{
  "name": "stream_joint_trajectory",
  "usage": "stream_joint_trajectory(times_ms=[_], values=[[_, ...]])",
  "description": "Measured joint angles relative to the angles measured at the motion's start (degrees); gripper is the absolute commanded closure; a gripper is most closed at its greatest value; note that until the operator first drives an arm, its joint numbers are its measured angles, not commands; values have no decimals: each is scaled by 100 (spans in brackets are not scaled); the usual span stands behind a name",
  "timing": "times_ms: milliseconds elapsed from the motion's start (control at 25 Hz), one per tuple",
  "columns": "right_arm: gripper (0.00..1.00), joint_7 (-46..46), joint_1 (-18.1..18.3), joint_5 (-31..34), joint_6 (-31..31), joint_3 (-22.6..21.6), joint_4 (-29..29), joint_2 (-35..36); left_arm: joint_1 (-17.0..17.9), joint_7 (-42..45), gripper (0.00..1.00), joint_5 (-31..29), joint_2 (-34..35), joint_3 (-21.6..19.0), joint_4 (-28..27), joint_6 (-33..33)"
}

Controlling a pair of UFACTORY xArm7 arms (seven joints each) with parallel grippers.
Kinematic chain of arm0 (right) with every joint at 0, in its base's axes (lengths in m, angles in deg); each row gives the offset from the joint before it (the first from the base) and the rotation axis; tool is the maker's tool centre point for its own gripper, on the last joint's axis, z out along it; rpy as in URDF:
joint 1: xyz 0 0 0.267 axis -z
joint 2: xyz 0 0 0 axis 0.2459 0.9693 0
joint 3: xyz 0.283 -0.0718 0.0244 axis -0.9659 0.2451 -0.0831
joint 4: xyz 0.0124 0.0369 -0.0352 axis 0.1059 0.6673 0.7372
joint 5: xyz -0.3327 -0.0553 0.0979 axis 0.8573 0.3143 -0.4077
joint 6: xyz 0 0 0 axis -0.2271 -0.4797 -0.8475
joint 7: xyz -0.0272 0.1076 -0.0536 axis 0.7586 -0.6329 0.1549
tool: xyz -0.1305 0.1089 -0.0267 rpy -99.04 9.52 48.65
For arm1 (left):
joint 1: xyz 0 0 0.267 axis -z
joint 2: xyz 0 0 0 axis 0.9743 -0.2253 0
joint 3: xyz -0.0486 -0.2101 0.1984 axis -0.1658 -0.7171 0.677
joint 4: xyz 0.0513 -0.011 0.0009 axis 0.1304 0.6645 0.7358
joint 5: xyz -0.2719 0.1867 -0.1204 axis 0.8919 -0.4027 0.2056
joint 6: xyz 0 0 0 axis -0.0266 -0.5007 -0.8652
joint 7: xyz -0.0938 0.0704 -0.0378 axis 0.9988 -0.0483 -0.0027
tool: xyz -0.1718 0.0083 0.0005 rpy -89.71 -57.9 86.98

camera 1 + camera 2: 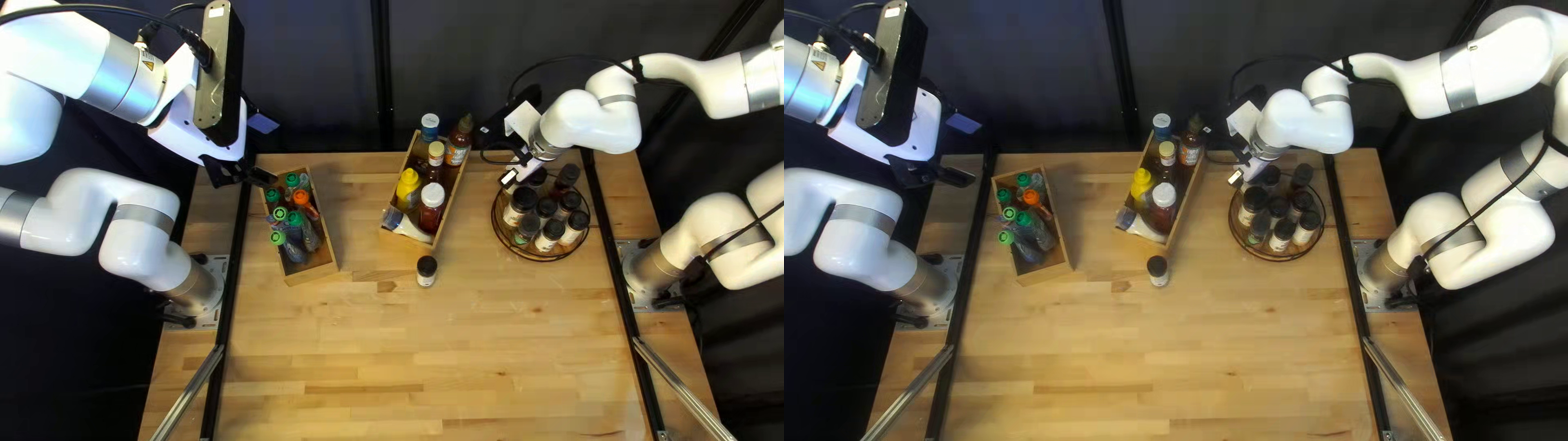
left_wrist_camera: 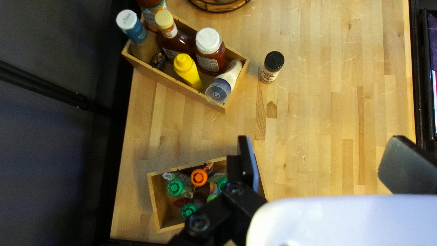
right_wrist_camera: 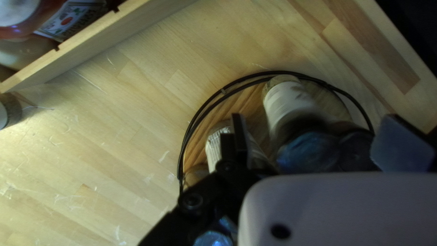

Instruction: Separate condiments, baby food and spices and place it in 3 different racks/containers

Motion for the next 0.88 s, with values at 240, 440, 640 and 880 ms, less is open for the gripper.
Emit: stream_joint_trajectory(times_ms=[240,440,640,880], values=[[0,4,35,52,-105,-98,12,-182,0,0,0,0,0,0,0,0],[0,36,41,47,-276,-236,7,-434,0,0,0,0,0,0,0,0],[0,53,-103,-105,-577,-584,-81,-796,0,0,0,0,0,0,0,0],[0,-20,-706,-562,-585,-945,-328,-643,0,0,0,0,0,0,0,0]])
